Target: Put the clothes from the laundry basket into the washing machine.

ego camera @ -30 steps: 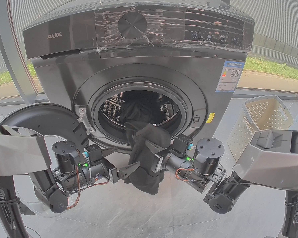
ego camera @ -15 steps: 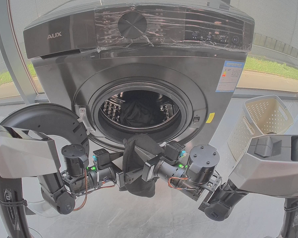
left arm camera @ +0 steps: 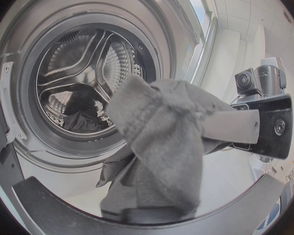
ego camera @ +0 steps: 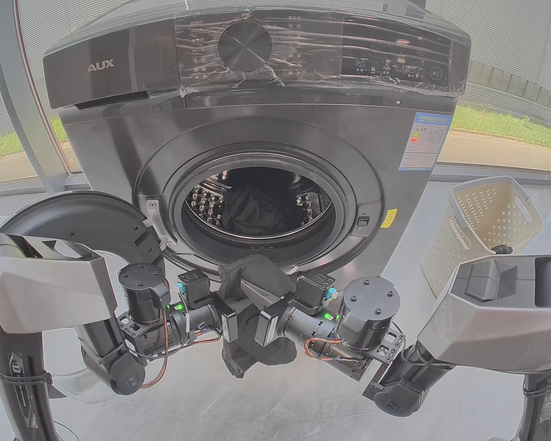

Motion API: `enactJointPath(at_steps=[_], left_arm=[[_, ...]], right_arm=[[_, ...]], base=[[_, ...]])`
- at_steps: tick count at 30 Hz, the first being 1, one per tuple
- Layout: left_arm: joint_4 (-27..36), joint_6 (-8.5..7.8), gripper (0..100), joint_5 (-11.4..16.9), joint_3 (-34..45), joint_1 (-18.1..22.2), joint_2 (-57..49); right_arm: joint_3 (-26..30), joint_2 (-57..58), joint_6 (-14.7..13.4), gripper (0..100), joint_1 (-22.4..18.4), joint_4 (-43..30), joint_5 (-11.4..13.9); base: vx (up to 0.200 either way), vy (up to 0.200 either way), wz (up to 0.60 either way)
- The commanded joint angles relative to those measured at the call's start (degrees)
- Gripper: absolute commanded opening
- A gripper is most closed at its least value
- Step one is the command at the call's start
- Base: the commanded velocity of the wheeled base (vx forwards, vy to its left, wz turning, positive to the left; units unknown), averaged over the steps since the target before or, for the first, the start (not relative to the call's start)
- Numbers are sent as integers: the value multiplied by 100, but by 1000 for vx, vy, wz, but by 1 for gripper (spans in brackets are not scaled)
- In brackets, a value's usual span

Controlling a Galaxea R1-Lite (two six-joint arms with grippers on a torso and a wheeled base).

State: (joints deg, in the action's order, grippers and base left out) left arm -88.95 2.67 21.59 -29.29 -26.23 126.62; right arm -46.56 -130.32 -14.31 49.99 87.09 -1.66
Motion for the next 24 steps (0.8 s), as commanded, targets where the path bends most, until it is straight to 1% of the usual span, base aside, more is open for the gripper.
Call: enactJointPath(at_steps=[1, 4, 8, 13, 14, 16, 18, 22, 24], left_arm=[[-52, 14, 0, -14, -41, 39, -15], [-52, 49, 0, -14, -41, 66, -32], [-52, 76, 0, -14, -50, 110, -94], [-52, 76, 0, -41, -59, 119, -138], [-52, 76, 0, -76, -59, 127, -156], [-52, 76, 0, -94, -59, 127, -164], [-52, 93, 0, -94, -41, 136, -261], [-52, 93, 0, -94, 3, 233, -490], [-52, 102, 0, -94, 11, 242, -586]], right_arm=[[33, -20, -10, 0, -7, 1, -10], [76, -11, -10, 0, -51, 1, -19], [156, -11, -10, 0, -86, -8, -98], [173, -2, -19, 0, -77, -25, -115], [173, -11, -19, 100, -86, 1, -107], [243, 15, -1, 100, -95, -8, -115], [560, 85, 60, 100, -139, -69, -98], [1500, 411, 245, 100, -297, -104, -19], [1834, 569, 262, 100, -394, -52, 52]], base=[[0, 0, 0], [0, 0, 0], [0, 0, 0], [0, 0, 0], [0, 0, 0], [0, 0, 0], [0, 0, 0], [0, 0, 0], [0, 0, 0]])
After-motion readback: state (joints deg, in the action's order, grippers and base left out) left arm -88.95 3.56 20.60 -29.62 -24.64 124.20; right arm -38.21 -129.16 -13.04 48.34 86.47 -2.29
